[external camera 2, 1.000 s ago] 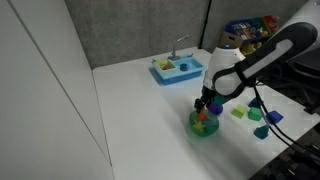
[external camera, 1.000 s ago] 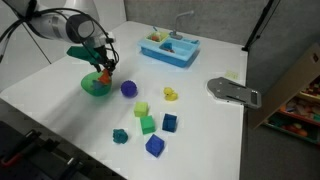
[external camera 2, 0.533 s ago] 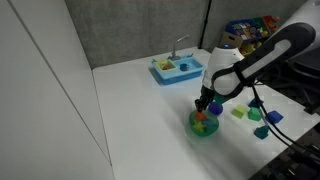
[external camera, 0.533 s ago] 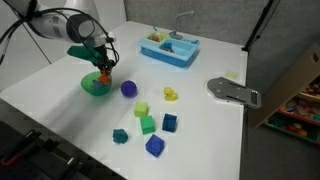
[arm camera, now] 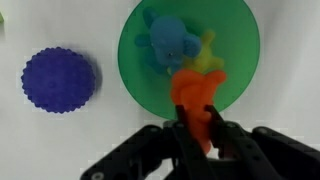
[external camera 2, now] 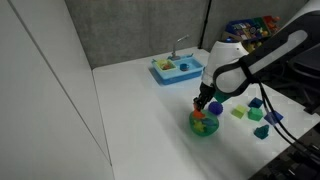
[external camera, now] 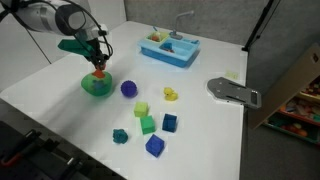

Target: Pick up the orange toy from the green bowl and put it on the table

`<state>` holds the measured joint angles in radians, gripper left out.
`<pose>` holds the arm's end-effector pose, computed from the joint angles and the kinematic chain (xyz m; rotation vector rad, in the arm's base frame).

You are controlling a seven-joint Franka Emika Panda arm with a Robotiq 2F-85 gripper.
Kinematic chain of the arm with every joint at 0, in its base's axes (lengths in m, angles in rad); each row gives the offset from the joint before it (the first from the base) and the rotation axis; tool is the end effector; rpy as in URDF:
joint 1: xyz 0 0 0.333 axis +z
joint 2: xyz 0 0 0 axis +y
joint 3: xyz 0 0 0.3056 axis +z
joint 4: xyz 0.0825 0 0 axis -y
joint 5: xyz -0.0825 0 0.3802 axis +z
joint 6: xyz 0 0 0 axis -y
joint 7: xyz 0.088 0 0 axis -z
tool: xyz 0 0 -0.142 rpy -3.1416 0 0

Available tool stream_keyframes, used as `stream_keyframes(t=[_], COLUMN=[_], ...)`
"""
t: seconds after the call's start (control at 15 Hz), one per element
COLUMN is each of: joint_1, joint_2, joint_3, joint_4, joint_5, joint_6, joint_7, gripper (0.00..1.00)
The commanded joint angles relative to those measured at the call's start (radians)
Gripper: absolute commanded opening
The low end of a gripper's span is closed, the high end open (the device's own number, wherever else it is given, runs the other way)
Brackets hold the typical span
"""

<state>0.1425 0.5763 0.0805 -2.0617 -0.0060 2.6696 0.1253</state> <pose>0.5693 0.1313 0.1130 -3.0923 -0.1382 -0.0401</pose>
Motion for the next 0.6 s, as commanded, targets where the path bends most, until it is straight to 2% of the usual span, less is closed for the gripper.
stream_keyframes(t=[0.0,0.27,0.53], joint_1=[0.004,0.0,-0.016], joint_2=[-0.131,-0.225,-0.273], joint_3=[0.004,-0.023,-0.076], joint_4=[-0.095,-0.128,-0.113], joint_5=[0.014,-0.005,-0.031], joint_6=[-0.012,-0.025,-0.039], joint_7=[0.0,0.013,0.02], gripper=[0.08,0.08,0.08])
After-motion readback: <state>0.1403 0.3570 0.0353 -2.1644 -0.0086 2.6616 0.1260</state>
